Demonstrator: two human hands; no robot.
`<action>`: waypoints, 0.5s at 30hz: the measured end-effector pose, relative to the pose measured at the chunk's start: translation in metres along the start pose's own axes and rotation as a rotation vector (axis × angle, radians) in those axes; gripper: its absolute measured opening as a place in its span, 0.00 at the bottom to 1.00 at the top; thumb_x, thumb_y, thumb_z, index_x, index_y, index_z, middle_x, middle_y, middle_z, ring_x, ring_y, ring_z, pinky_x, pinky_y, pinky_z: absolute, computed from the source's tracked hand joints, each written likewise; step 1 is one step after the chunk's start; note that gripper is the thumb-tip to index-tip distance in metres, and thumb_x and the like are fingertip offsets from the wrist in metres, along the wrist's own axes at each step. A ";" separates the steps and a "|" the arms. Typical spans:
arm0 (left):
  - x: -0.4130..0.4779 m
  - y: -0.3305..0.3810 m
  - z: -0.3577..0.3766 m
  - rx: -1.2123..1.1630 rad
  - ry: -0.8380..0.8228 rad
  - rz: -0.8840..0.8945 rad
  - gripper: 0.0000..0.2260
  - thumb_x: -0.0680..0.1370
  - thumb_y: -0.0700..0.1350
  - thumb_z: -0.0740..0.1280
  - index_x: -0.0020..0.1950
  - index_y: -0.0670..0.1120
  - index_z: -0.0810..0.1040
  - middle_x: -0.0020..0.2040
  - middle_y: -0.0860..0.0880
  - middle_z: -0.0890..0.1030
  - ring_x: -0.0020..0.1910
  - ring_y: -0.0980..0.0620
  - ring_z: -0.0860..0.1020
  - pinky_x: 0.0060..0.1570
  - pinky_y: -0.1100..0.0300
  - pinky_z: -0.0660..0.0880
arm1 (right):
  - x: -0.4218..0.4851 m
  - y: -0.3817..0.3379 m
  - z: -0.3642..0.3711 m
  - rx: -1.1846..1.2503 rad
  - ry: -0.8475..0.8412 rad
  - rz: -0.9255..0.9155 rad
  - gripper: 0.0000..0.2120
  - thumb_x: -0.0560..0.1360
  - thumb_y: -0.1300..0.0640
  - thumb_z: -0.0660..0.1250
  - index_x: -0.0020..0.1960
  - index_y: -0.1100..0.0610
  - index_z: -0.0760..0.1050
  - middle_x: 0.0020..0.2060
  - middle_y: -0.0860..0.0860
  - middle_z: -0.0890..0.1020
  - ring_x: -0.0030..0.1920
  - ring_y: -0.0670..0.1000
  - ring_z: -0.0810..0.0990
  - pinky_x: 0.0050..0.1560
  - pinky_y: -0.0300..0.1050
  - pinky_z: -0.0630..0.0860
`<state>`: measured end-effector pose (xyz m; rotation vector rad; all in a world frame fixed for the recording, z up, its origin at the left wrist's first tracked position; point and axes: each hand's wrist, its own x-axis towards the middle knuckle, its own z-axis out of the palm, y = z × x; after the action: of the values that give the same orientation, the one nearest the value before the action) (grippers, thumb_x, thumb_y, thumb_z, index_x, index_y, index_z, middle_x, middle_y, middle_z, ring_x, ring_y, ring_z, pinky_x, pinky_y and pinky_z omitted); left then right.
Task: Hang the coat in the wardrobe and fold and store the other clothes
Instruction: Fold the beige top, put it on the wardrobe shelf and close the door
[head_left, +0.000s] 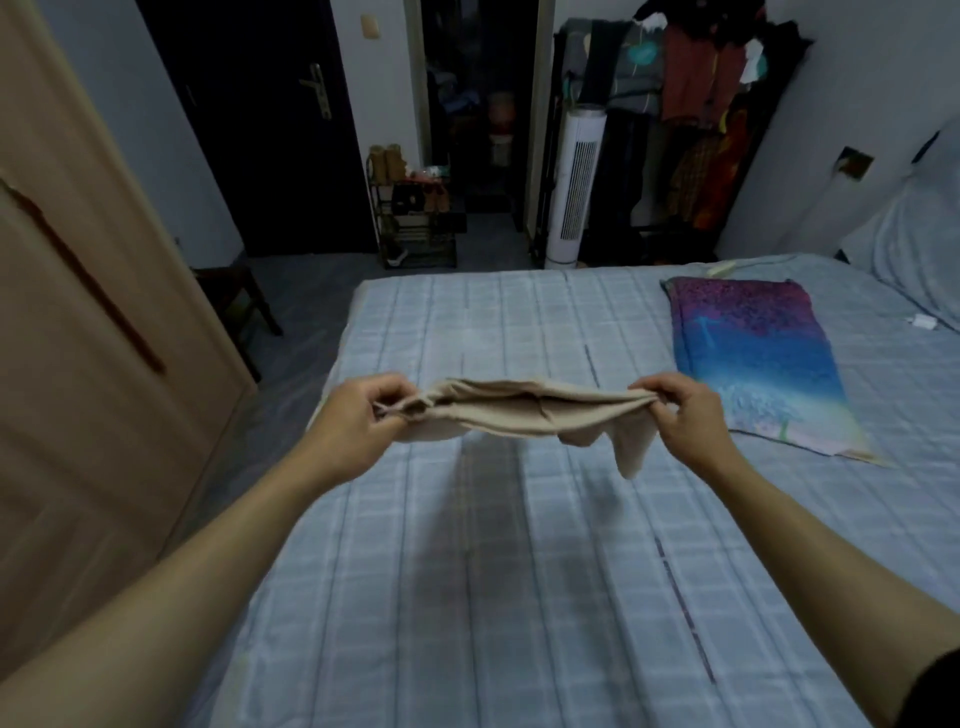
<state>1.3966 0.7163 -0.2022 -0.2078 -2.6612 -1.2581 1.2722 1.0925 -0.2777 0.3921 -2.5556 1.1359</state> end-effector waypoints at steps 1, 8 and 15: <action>-0.019 -0.005 0.009 -0.002 -0.032 -0.033 0.05 0.69 0.44 0.67 0.41 0.49 0.82 0.37 0.51 0.83 0.37 0.60 0.78 0.38 0.65 0.72 | -0.021 0.005 0.002 -0.014 -0.037 0.008 0.13 0.67 0.61 0.64 0.47 0.57 0.84 0.42 0.49 0.83 0.45 0.51 0.80 0.49 0.38 0.73; -0.175 -0.047 0.081 0.031 -0.269 -0.159 0.08 0.72 0.42 0.74 0.39 0.54 0.80 0.37 0.55 0.82 0.39 0.56 0.80 0.39 0.61 0.75 | -0.210 0.039 0.022 -0.104 -0.300 0.124 0.07 0.69 0.62 0.69 0.44 0.57 0.85 0.39 0.53 0.85 0.42 0.55 0.83 0.46 0.44 0.75; -0.287 -0.068 0.128 0.098 -0.424 -0.118 0.06 0.74 0.42 0.73 0.42 0.52 0.80 0.40 0.55 0.79 0.40 0.56 0.78 0.43 0.58 0.76 | -0.350 0.048 0.019 -0.195 -0.435 0.177 0.05 0.73 0.64 0.73 0.46 0.57 0.85 0.39 0.50 0.82 0.39 0.49 0.78 0.43 0.35 0.72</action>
<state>1.6475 0.7595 -0.3988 -0.3408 -3.1270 -1.2278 1.5707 1.1505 -0.4587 0.4078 -3.1032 0.9236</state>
